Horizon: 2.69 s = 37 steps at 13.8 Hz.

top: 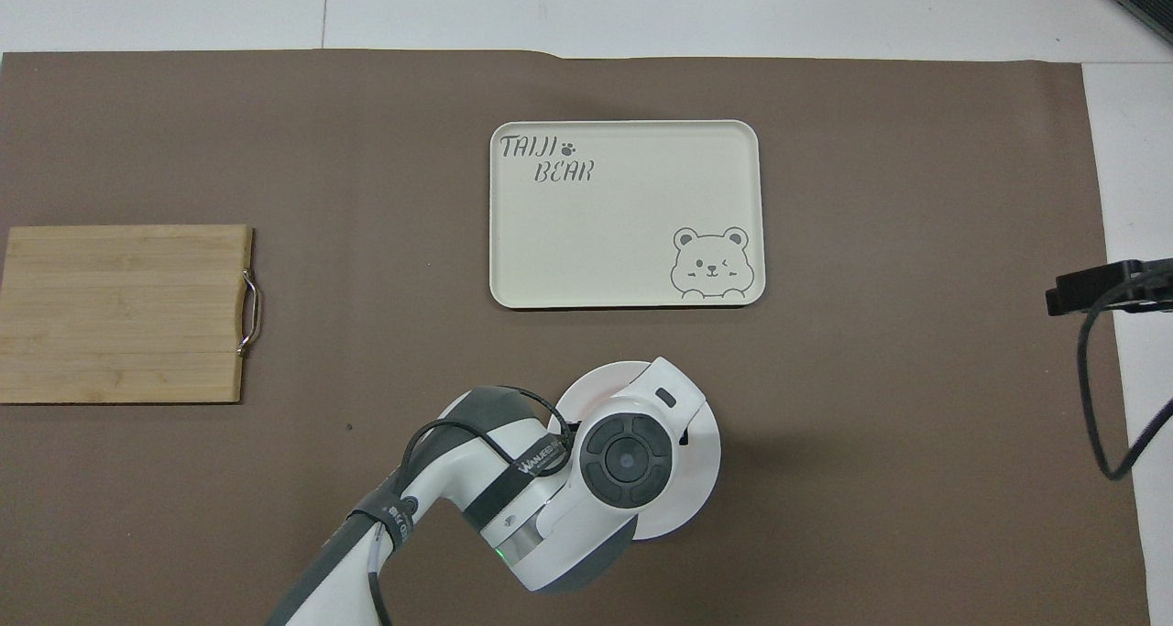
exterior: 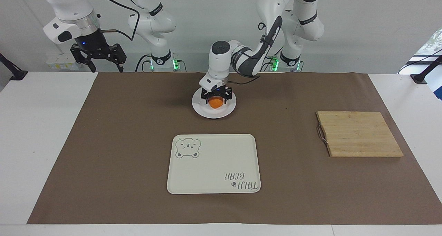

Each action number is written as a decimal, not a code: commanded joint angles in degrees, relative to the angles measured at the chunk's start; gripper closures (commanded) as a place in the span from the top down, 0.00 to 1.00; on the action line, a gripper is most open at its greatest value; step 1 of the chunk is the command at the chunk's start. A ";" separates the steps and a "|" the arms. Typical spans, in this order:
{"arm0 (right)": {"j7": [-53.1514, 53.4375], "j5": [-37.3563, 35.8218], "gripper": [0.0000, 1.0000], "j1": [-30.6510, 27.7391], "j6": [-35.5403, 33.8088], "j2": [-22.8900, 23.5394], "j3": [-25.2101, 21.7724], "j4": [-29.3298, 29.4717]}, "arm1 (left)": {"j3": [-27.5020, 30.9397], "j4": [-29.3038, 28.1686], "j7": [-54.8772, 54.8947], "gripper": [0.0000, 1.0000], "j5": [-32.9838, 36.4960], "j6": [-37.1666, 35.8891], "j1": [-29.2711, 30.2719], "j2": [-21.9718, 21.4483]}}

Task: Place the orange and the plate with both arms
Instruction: 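Open the left gripper to drop the orange onto the plate, then withdraw the left gripper while the right gripper reaches the plate rim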

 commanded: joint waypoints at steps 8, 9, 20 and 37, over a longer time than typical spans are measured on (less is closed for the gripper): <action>-1.16 8.72 1.00 -0.30 0.66 -1.77 0.03 -4.31 | 0.41 7.94 13.62 1.00 0.73 -20.38 15.34 -11.26; -1.33 10.74 1.00 -0.21 2.14 -1.85 0.03 -5.89 | 0.41 10.14 15.38 1.00 0.73 -22.49 17.45 -11.26; -21.44 40.71 1.00 -3.10 9.36 -0.98 -0.06 -25.66 | 0.76 19.04 37.09 1.00 0.65 -30.60 35.83 -11.61; -49.31 59.35 1.00 -2.23 16.92 4.65 -0.06 -46.67 | 0.94 21.14 51.61 1.00 0.03 -43.15 49.55 -15.75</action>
